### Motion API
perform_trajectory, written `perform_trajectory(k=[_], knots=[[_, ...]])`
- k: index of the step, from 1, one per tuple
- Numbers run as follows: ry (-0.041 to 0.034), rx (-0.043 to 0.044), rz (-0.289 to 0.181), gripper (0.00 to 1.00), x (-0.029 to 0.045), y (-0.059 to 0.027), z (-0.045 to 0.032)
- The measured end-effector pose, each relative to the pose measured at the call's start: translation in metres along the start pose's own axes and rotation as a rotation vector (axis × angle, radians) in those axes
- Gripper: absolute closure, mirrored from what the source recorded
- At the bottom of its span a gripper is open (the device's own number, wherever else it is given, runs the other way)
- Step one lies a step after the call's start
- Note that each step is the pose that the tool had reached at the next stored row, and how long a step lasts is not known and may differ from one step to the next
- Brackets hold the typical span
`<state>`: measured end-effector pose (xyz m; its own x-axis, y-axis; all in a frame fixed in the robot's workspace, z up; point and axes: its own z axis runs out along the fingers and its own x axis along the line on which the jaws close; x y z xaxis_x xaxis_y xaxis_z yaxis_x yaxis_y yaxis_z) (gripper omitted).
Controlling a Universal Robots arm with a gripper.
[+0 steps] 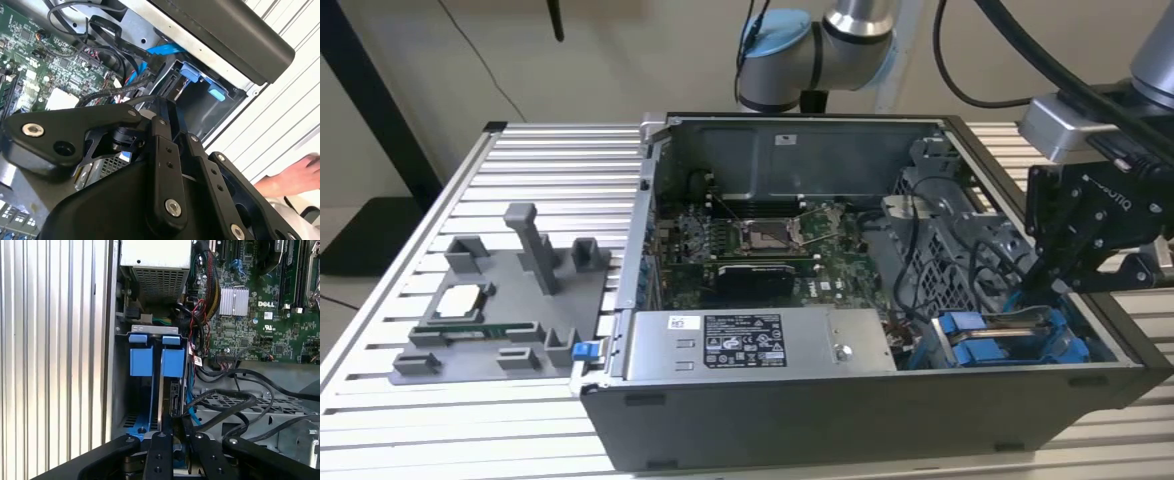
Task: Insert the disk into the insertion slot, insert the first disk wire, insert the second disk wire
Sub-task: 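Insert the first disk wire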
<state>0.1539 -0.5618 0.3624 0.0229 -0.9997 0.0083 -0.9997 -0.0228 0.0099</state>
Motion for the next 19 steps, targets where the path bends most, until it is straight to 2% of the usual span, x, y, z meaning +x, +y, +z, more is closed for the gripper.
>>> perform_trajectory(k=[8, 15, 19], knots=[[-0.0003, 0.0000, 0.000, 1.00, -0.0002, -0.0020, 0.0037], [-0.0020, 0.0000, 0.000, 1.00, -0.0003, -0.0049, 0.0136], [-0.0094, 0.0002, 0.000, 1.00, -0.0003, -0.0056, 0.0162]])
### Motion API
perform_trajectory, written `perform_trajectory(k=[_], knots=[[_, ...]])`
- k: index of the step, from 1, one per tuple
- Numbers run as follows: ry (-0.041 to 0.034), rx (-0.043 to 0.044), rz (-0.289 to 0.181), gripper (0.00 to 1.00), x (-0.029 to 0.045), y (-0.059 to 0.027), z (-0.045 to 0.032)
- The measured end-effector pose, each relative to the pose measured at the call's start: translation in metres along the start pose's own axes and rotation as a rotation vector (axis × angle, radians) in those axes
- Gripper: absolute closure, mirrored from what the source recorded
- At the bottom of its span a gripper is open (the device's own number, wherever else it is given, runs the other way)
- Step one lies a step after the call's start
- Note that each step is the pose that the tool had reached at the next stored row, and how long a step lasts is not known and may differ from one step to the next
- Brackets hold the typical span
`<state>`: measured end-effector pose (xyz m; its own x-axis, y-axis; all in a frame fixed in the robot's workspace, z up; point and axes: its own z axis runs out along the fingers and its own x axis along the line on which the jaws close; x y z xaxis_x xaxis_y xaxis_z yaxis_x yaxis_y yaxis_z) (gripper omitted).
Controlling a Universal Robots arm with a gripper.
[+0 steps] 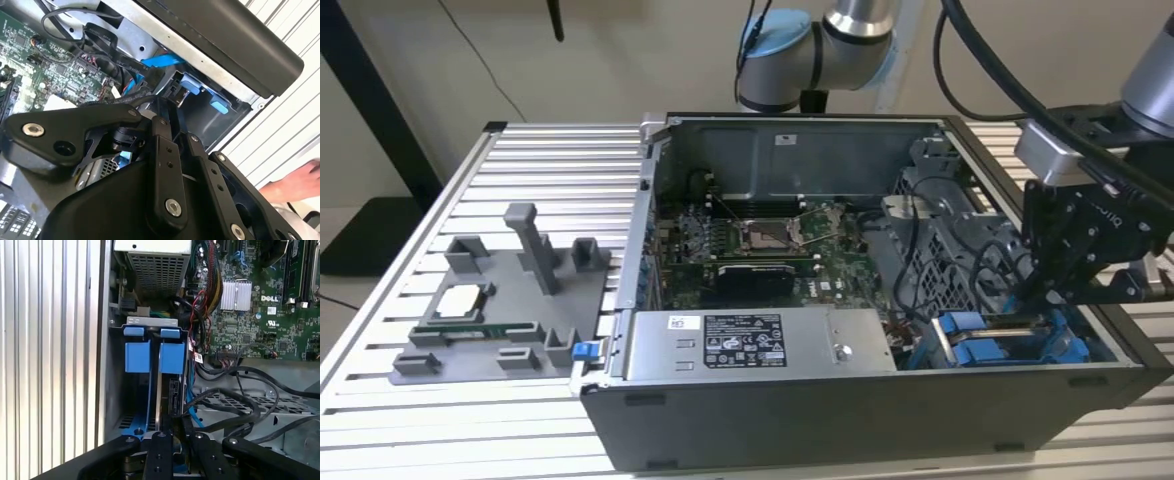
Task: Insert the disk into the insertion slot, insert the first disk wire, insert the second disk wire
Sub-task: 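Insert the first disk wire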
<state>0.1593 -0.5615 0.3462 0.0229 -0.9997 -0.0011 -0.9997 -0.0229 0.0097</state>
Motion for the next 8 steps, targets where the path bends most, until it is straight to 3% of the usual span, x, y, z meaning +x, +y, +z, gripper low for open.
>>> perform_trajectory(k=[2, 8], knots=[[-0.0035, 0.0001, 0.000, 1.00, 0.0000, -0.0004, 0.0011], [-0.0047, 0.0001, 0.001, 1.00, 0.0000, -0.0020, 0.0032]])
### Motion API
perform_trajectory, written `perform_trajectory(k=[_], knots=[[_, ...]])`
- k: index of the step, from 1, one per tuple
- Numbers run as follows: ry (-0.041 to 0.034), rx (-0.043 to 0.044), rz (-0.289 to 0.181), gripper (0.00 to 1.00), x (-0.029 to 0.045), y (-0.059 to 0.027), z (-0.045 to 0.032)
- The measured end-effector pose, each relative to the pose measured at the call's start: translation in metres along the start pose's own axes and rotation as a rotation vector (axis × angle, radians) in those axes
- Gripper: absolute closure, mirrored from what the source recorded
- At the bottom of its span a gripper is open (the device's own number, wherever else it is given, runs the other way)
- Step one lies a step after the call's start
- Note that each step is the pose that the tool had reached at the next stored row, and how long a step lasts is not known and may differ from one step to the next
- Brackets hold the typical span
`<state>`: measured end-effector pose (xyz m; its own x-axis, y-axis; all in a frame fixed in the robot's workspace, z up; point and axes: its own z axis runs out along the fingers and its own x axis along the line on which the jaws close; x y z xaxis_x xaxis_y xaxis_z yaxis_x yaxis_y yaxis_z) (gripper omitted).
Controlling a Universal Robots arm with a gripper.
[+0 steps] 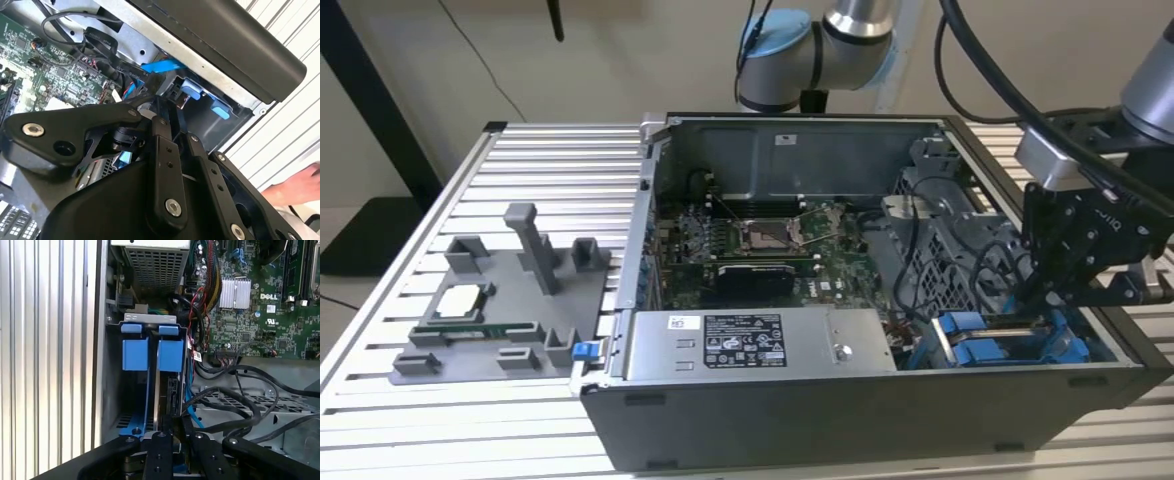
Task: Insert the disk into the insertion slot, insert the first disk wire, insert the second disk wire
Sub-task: 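Insert the first disk wire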
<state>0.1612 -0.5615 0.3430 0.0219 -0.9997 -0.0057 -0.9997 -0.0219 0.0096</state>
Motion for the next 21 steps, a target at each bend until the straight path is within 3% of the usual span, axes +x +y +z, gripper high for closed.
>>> perform_trajectory(k=[10, 21], knots=[[-0.0004, 0.0001, 0.011, 1.00, 0.0000, -0.0001, 0.0033], [-0.0003, -0.0011, 0.023, 1.00, 0.0001, -0.0002, 0.0127]])
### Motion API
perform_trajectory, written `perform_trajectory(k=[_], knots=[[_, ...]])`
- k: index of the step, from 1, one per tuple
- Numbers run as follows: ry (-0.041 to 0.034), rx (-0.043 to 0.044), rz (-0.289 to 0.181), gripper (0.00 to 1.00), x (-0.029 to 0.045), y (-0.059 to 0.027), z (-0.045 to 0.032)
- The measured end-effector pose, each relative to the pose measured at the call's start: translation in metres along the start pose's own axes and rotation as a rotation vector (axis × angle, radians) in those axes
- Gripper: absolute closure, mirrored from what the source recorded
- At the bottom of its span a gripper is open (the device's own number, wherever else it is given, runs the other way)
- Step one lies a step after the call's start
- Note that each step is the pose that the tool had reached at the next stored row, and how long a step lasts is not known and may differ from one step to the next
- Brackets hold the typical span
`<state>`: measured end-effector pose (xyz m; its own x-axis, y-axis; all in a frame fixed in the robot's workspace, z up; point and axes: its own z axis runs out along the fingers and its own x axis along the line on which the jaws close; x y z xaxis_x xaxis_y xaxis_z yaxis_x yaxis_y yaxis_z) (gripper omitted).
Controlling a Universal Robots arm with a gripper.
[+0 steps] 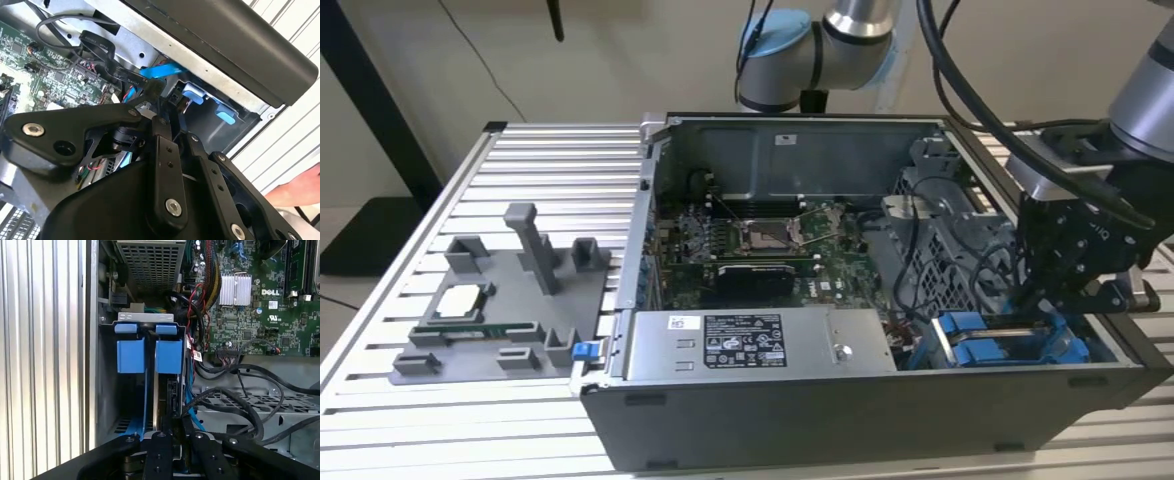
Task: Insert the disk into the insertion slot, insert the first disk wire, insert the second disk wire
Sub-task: 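Insert the first disk wire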
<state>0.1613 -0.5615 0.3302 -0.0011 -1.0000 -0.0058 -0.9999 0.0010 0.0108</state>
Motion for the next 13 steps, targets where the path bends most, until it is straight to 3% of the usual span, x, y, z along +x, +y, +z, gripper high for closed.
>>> perform_trajectory(k=[1, 2, 5, 13], knots=[[-0.0011, -0.0004, 0.000, 1.00, -0.0001, 0.0000, 0.0004], [-0.0015, -0.0004, 0.000, 0.00, -0.0001, 0.0000, 0.0007], [-0.0008, -0.0003, 0.000, 0.00, 0.0000, 0.0000, -0.0013], [-0.0021, -0.0029, 0.000, 0.00, -0.0001, 0.0003, -0.0192]])
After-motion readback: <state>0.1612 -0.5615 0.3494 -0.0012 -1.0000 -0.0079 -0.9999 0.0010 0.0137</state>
